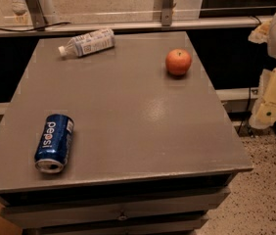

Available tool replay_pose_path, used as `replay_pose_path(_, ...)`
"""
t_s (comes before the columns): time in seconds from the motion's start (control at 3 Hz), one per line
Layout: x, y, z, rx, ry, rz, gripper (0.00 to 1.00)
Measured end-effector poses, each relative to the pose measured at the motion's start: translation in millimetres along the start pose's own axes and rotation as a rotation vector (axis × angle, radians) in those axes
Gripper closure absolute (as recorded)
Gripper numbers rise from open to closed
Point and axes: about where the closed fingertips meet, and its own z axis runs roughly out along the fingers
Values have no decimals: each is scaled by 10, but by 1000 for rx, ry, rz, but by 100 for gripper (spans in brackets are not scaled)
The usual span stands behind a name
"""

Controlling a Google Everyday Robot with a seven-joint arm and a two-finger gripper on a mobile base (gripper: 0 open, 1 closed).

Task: Pick pepsi can

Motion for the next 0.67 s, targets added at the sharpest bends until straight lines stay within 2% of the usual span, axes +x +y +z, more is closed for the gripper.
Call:
replay_pose_path(0.33,0,0,0,0,0,0,0)
replay_pose_path(0.67,-194,27,46,-10,-49,-42,0)
